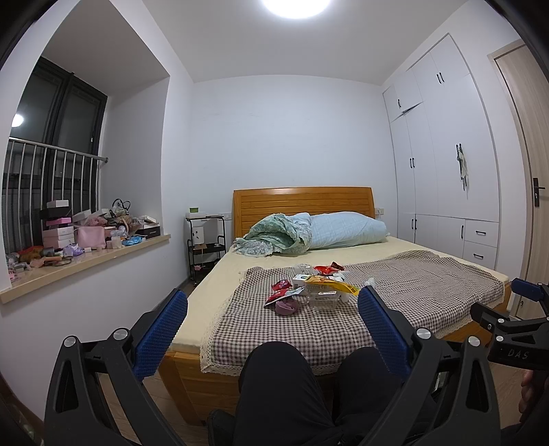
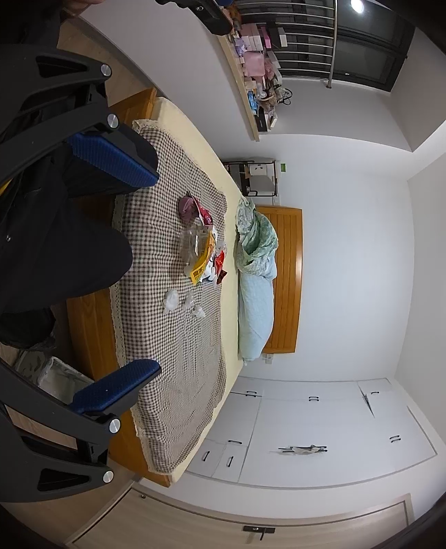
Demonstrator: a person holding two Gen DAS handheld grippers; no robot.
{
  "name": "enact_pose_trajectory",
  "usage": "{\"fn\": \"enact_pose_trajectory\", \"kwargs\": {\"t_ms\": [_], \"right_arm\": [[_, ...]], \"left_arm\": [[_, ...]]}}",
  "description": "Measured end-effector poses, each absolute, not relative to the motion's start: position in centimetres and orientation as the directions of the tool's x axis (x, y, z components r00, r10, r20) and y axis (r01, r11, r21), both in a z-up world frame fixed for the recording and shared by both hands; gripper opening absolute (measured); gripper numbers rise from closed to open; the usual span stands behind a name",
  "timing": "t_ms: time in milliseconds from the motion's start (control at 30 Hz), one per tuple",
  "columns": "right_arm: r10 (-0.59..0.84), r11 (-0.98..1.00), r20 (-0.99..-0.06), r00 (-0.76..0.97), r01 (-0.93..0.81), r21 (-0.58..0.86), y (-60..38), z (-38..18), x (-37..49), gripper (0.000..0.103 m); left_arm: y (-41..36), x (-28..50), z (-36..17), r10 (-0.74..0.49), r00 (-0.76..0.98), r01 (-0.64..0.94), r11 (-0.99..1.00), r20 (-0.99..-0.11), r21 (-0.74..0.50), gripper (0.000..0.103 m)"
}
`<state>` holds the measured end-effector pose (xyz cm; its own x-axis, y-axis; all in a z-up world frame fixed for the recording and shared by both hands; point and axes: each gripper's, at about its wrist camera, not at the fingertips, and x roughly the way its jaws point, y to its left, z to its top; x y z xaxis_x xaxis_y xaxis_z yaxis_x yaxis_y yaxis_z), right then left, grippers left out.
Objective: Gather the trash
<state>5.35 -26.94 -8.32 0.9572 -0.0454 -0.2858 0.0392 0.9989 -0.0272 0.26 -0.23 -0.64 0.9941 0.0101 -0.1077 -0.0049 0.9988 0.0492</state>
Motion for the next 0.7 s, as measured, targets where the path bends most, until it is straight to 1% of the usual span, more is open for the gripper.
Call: {"fn": "enact_pose_trajectory", "kwargs": {"t_ms": [200, 400, 533, 700], "right_arm": [[-0.038, 0.999, -0.305, 0.952, 0.034, -0.018, -27.0, -8.7, 6.0, 0.097], [-0.043, 0.999, -0.3, 0.953, 0.044, -0.005, -27.6, -9.0, 6.8, 0.097], [-0.04, 0.999, -0.333, 0.942, 0.042, -0.003, -28.1, -9.7, 8.7, 0.097], [-0.046, 0.999, -0.383, 0.923, 0.049, -0.002, -28.7, -10.8, 11.8, 0.097]], "left_arm": [[-0.5, 0.9, -1.0, 0.01, 0.992, -0.003, 0.999, -0.125, 0.054, 0.096], [-0.2, 2.5, -1.5, 0.023, 0.99, -0.02, 0.999, -0.14, 0.025, 0.096], [-0.6, 4.4, -2.1, 0.006, 0.986, -0.001, 1.0, -0.164, 0.029, 0.096], [-0.8, 8.1, -3.6, -0.022, 0.975, 0.026, 1.0, -0.222, 0.015, 0.096]]}}
